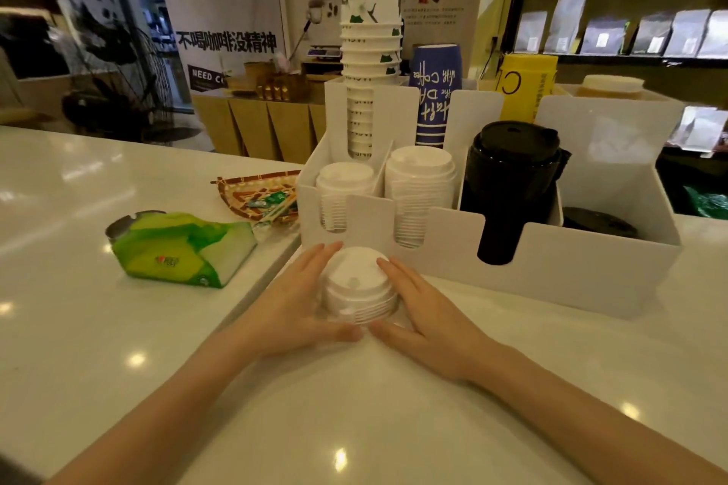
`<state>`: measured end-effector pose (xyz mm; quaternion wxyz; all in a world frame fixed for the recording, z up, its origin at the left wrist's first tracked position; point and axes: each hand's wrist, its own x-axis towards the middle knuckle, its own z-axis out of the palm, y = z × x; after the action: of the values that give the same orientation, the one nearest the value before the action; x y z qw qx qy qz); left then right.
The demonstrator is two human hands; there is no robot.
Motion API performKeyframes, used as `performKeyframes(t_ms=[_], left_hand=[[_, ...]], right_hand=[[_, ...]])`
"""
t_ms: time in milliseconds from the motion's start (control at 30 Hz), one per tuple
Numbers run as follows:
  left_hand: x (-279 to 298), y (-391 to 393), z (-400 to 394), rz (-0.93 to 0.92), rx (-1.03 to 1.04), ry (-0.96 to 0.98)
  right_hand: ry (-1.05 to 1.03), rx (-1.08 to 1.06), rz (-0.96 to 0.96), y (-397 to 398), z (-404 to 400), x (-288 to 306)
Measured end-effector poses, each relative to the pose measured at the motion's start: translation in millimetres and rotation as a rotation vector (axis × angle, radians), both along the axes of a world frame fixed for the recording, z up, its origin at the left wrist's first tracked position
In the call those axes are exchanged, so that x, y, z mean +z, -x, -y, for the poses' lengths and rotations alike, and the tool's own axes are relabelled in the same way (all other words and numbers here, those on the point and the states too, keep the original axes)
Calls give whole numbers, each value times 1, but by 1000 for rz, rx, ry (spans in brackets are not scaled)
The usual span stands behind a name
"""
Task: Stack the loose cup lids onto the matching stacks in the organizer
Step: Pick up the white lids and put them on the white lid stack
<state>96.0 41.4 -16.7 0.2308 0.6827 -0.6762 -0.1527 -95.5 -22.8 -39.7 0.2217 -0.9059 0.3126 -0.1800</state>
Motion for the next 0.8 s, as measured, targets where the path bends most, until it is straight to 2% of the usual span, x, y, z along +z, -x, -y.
performKeyframes(t_ms=[100, 300, 433, 567, 800], left_hand=[[-7, -2, 2, -3, -2, -7], [-6, 5, 0, -63, -7, 128], [8, 2, 0, -209, 56, 182], [32, -4, 6, -265, 53, 251], [92, -21, 33, -402, 36, 356]], right_hand=[[-21, 6, 31, 0, -2, 3], [-107, -9, 165, -2, -3, 8], [-177, -48, 295, -2, -7, 27], [-76, -47, 295, -4, -3, 60], [-32, -22, 363, -19, 23, 119]])
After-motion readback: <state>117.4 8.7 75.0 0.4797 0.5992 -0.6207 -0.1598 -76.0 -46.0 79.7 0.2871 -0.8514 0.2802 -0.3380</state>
